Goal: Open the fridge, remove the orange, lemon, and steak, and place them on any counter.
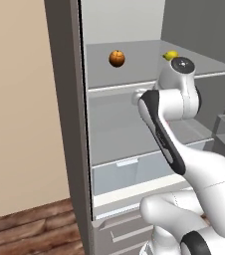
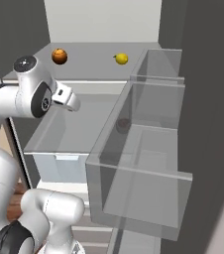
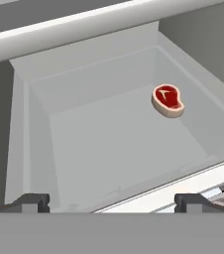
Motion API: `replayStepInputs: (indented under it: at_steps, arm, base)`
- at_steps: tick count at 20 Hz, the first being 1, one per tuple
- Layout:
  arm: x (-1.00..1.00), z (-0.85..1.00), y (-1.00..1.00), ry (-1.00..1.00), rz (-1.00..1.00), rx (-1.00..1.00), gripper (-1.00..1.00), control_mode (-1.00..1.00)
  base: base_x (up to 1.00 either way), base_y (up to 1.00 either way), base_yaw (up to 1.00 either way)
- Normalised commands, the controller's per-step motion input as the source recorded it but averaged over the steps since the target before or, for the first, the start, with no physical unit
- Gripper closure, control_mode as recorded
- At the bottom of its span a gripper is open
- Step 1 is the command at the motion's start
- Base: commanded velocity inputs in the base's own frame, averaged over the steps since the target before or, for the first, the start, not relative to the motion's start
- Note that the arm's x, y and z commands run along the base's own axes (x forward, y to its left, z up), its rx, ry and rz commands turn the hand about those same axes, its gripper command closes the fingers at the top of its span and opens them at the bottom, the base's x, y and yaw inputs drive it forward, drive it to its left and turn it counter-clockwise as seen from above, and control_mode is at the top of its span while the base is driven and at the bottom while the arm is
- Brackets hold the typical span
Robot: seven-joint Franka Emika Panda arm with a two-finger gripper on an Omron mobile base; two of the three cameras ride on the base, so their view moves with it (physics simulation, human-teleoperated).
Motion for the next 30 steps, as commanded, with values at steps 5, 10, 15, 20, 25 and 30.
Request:
replayStepInputs:
  at_steps: [5, 10, 15, 20, 25, 30]
  arm:
    - [-0.05, -0.16, -0.24, 0.00, -0.13, 0.00, -1.00, -1.00]
    - [-0.06, -0.01, -0.20, 0.01, -0.13, 0.00, -1.00, -1.00]
    - [0.00, -0.06, -0.20, 0.05, -0.12, 0.00, -1.00, -1.00]
    - [0.00, -0.19, -0.34, 0.04, -0.06, 0.00, -1.00, -1.00]
    - [0.00, -0.24, -0.55, 0.05, -0.04, 0.00, -1.00, -1.00]
    - [0.00, -0.16, -0.40, 0.04, 0.00, 0.00, -1.00, -1.00]
  base:
    - [0.00, 0.00, 0.00]
    - [0.00, 0.00, 0.00]
    - [0.00, 0.00, 0.00]
    - [0.00, 0.00, 0.00]
    - [0.00, 0.00, 0.00]
    - [0.00, 0.00, 0.00]
